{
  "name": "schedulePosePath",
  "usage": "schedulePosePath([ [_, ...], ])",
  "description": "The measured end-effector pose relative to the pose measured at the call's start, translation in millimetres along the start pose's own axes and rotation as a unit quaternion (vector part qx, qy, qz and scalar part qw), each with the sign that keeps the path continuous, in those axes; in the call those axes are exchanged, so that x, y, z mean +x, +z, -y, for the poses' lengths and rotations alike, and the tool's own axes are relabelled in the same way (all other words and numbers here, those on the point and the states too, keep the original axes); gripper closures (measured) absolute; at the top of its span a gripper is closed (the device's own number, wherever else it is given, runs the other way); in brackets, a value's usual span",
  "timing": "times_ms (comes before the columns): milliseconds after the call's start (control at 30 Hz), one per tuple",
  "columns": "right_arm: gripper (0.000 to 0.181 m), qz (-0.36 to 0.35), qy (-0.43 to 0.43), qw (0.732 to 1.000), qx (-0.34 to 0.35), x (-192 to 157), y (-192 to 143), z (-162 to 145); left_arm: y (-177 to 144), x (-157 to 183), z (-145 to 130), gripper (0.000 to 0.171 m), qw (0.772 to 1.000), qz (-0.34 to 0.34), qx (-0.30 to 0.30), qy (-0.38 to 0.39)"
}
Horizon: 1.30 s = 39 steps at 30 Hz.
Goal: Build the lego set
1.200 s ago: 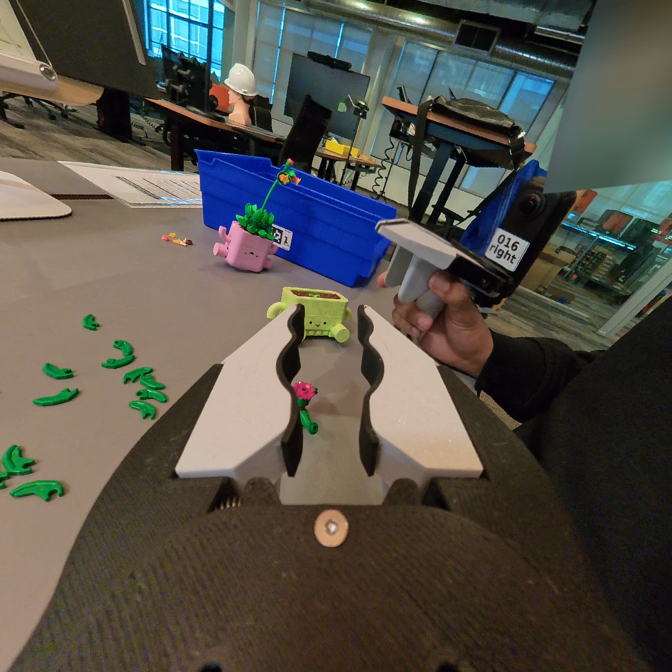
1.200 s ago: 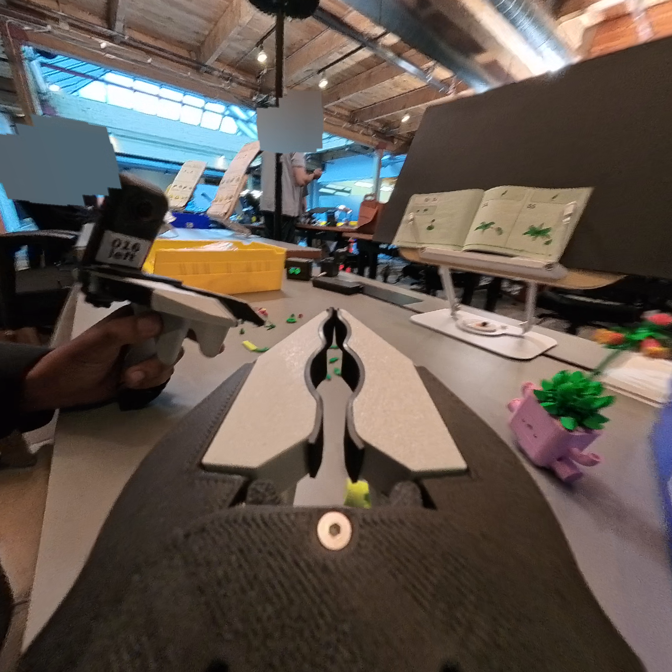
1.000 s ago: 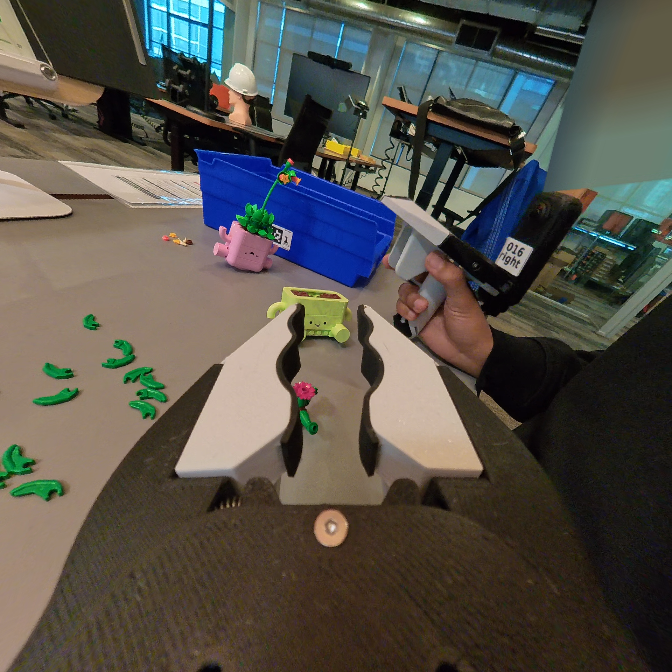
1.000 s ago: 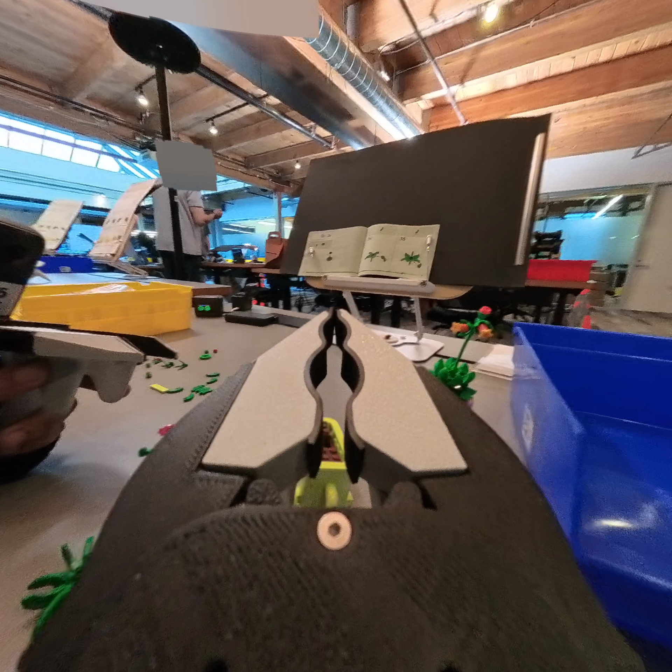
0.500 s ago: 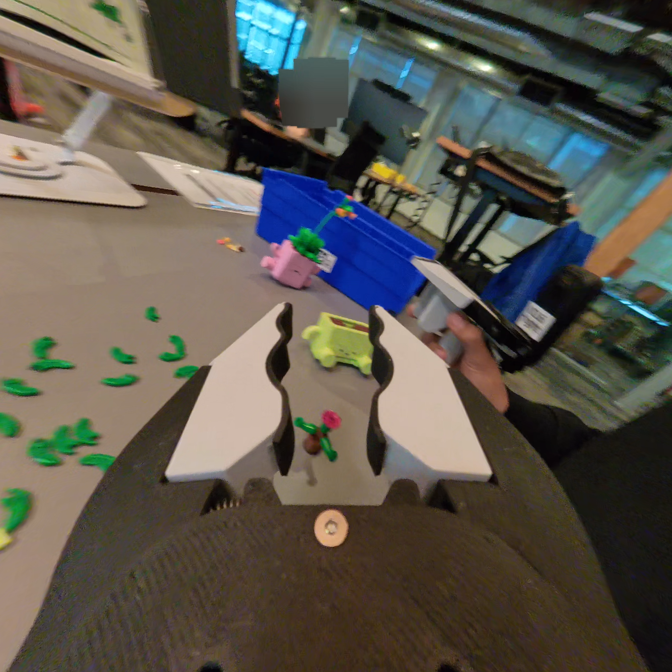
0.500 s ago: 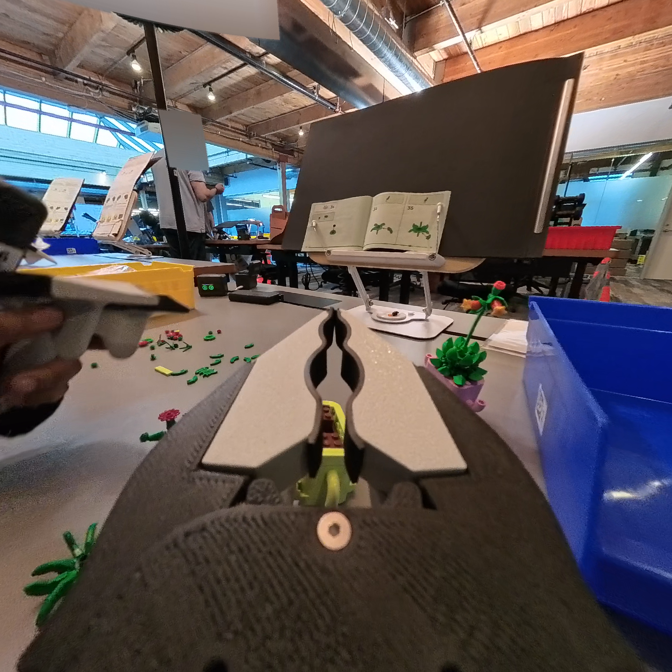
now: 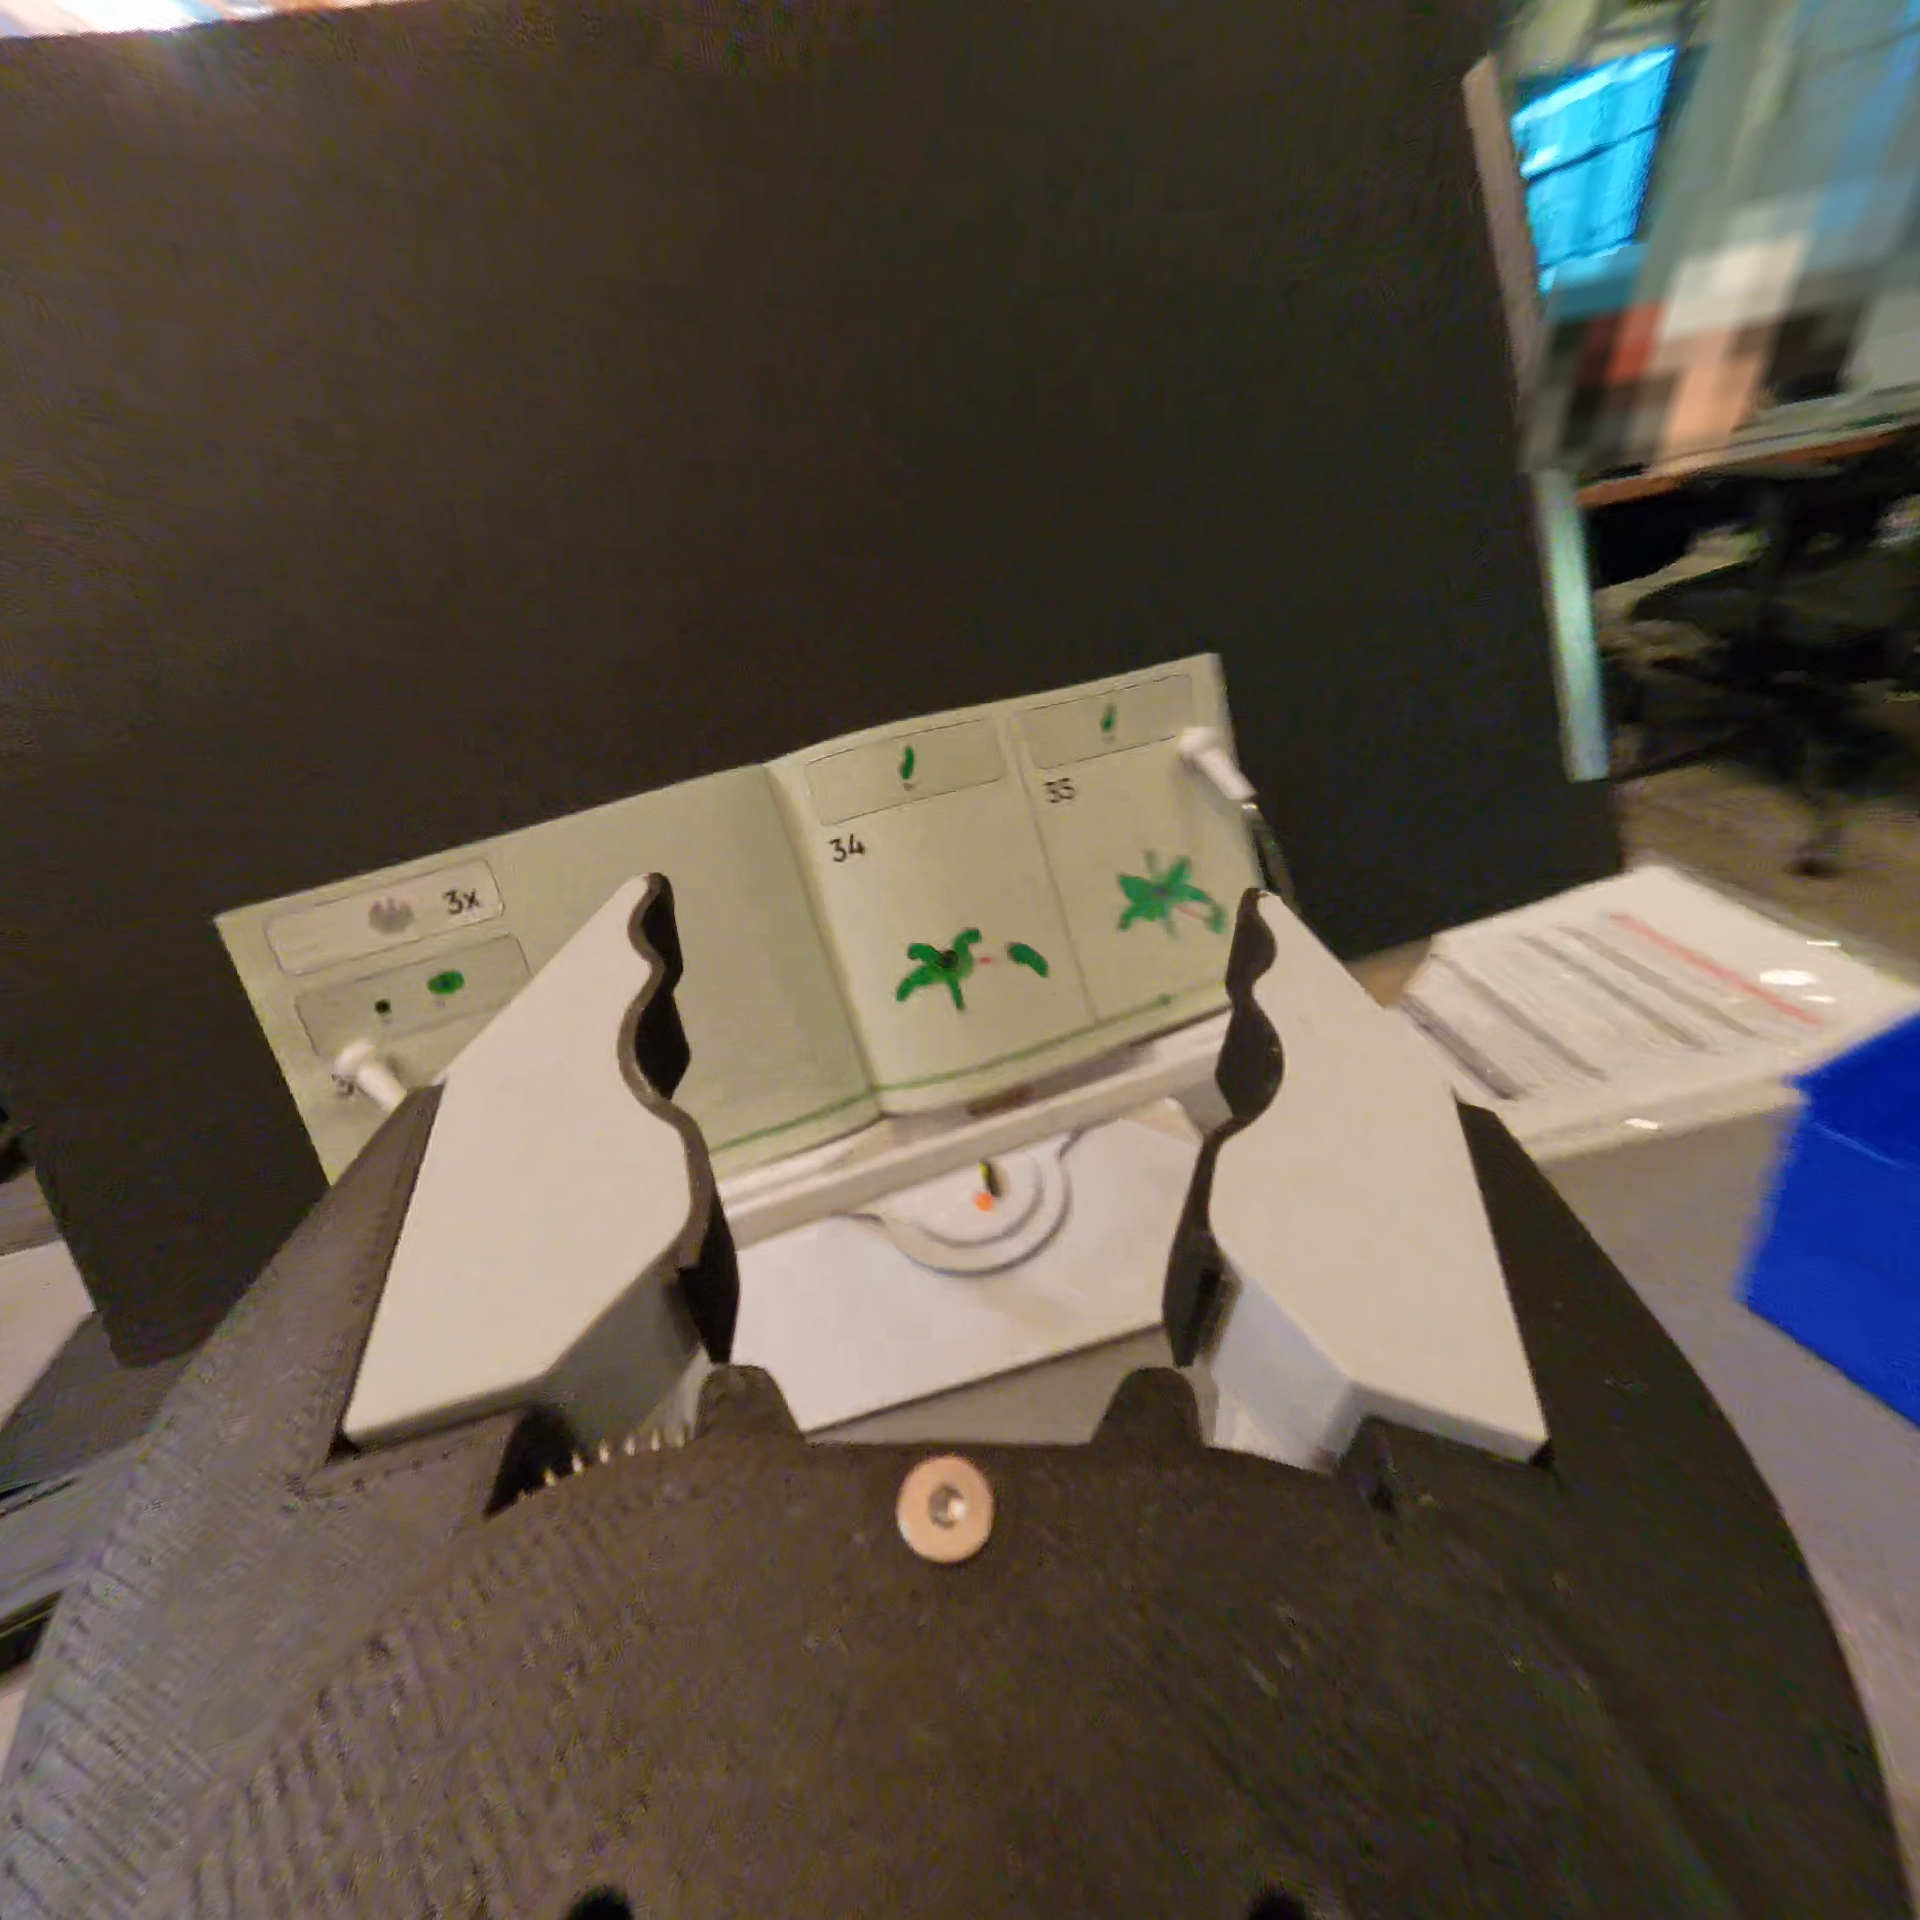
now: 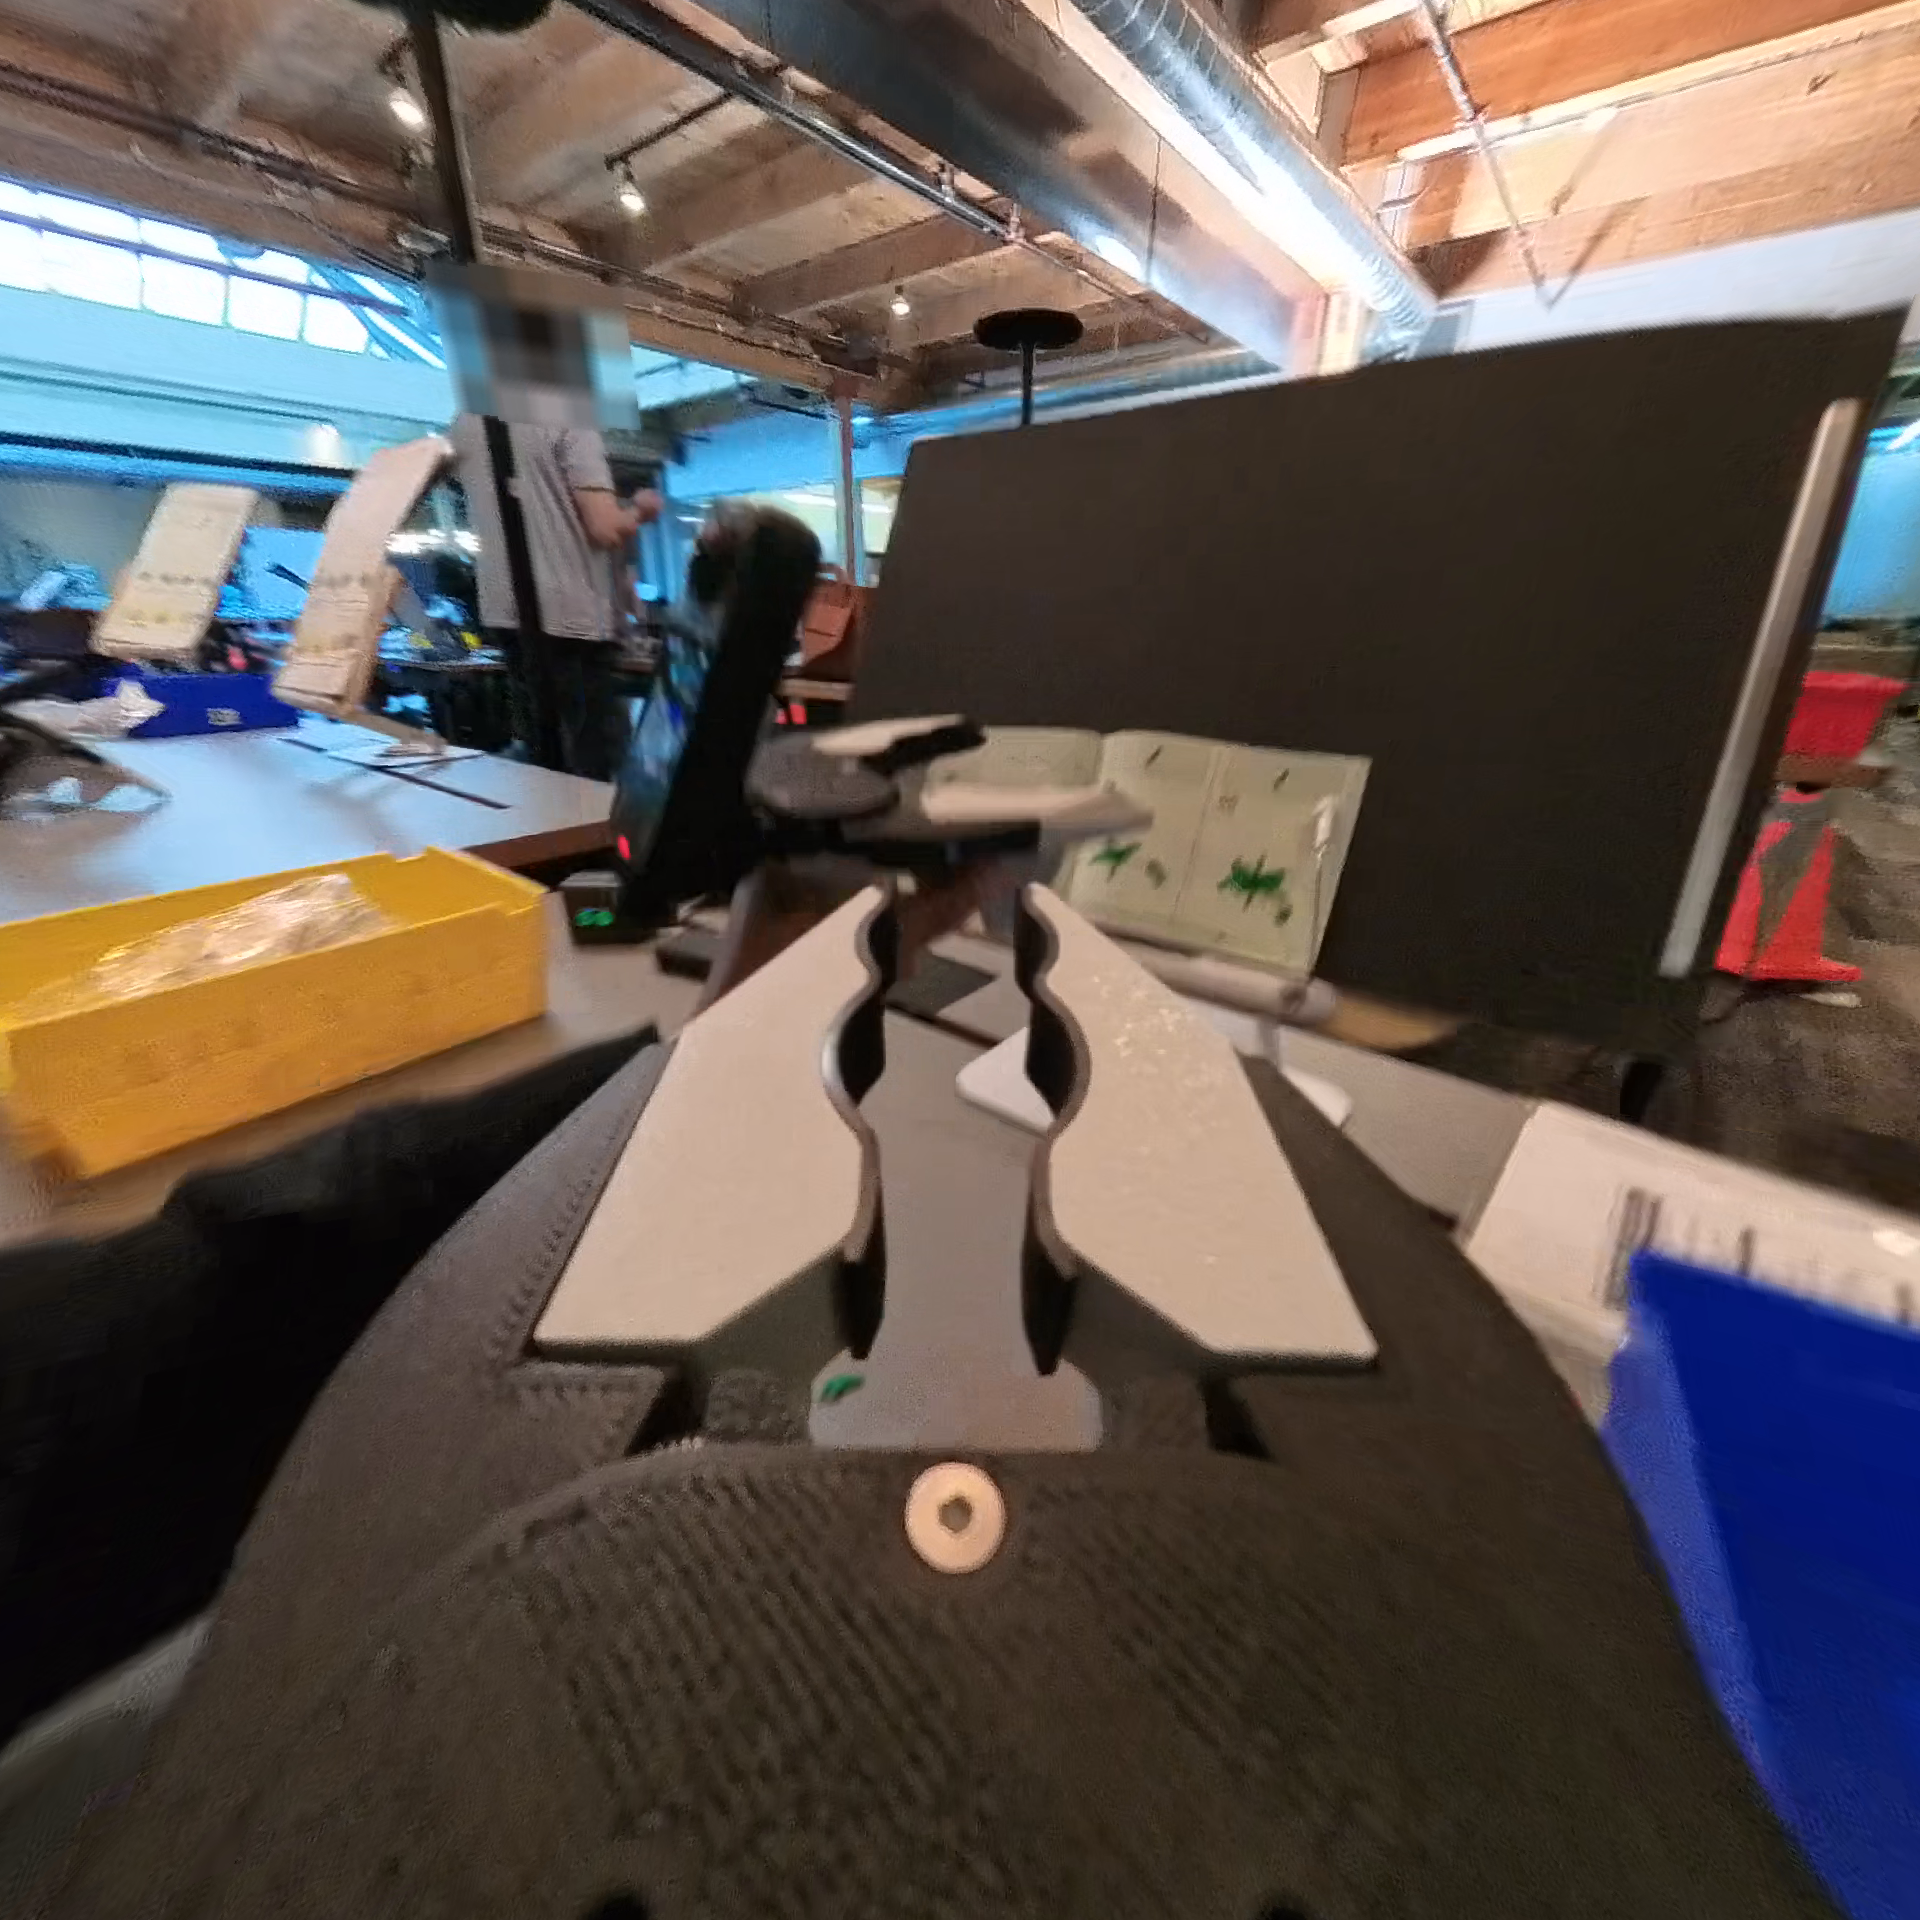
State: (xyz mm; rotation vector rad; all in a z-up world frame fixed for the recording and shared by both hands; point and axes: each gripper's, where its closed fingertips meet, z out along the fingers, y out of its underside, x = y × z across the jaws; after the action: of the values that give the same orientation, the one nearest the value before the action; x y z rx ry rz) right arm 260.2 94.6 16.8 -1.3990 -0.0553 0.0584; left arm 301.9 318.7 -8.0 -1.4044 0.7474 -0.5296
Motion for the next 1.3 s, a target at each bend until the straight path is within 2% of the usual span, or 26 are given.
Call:
schedulePosePath([
  [67, 0.166, -0.023, -0.025, 0.999, -0.01, 21, 41, 15, 28, 1, -12, 0.068, 0.999, 0.035, -0.023, 0.012],
  [133, 0.175, -0.052, -0.035, 0.997, -0.05, 47, 84, 11, 45, 4, -20, 0.067, 0.998, 0.047, -0.028, 0.011],
  [267, 0.154, -0.127, -0.003, 0.984, -0.125, 110, 147, -26, 65, 8, -37, 0.061, 0.998, 0.02, -0.045, -0.029],
  [333, 0.132, -0.153, 0.032, 0.976, -0.151, 136, 164, -50, 67, 8, -38, 0.057, 0.999, 0.023, -0.039, 0.002],
  [433, 0.125, -0.149, 0.067, 0.97, -0.178, 153, 182, -77, 71, 1, -46, 0.067, 0.995, 0.069, -0.041, 0.066],
  [467, 0.123, -0.148, 0.058, 0.97, -0.185, 157, 187, -84, 72, 0, -47, 0.068, 0.992, 0.081, -0.032, 0.088],
  [567, 0.126, -0.145, 0.003, 0.968, -0.207, 165, 197, -101, 70, -2, -48, 0.074, 0.993, 0.079, -0.009, 0.085],
  [633, 0.141, -0.134, -0.037, 0.967, -0.214, 167, 201, -107, 68, -5, -46, 0.087, 0.993, 0.081, -0.004, 0.086],
  [700, 0.171, -0.127, -0.068, 0.966, -0.216, 167, 203, -109, 68, -9, -44, 0.097, 0.993, 0.079, -0.002, 0.091],
  [767, 0.181, -0.131, -0.083, 0.965, -0.212, 169, 203, -109, 66, -13, -43, 0.107, 0.993, 0.073, -0.005, 0.09],
  [967, 0.181, -0.12, -0.038, 0.972, -0.2, 168, 201, -109, 62, -18, -38, 0.13, 0.995, 0.054, 0.0, 0.081],
  [1167, 0.181, -0.118, -0.024, 0.978, -0.169, 167, 197, -108, 61, -11, -36, 0.121, 0.998, 0.013, -0.01, 0.063],
  [1300, 0.181, -0.096, -0.058, 0.98, -0.166, 164, 197, -107, 57, -15, -32, 0.123, 0.999, -0.004, -0.011, 0.046],
])
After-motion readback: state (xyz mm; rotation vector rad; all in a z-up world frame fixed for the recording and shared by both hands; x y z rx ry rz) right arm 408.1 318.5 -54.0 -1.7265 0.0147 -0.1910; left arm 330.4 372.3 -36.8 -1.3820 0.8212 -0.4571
